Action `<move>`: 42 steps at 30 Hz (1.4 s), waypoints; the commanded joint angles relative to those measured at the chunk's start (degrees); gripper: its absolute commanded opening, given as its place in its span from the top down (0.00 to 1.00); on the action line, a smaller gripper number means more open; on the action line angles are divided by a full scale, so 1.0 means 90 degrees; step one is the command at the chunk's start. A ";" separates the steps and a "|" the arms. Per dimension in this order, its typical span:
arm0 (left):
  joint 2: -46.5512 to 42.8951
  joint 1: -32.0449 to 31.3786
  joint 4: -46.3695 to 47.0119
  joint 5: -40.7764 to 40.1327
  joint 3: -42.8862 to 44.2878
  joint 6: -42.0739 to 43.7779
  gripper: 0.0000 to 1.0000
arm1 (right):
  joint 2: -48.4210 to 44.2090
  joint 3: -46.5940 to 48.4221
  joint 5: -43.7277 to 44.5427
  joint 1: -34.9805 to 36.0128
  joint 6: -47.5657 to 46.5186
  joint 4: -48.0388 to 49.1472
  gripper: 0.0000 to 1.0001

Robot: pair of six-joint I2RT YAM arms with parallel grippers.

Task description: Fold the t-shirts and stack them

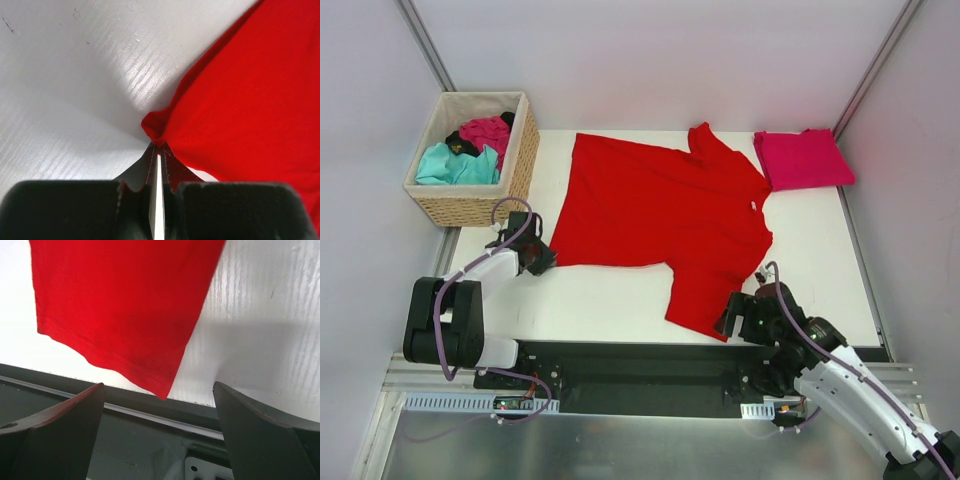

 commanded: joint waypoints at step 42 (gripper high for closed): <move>-0.0301 0.0075 -0.0052 -0.0033 -0.0327 -0.0022 1.00 | 0.2365 -0.0225 -0.0156 0.0483 0.0593 0.1591 0.99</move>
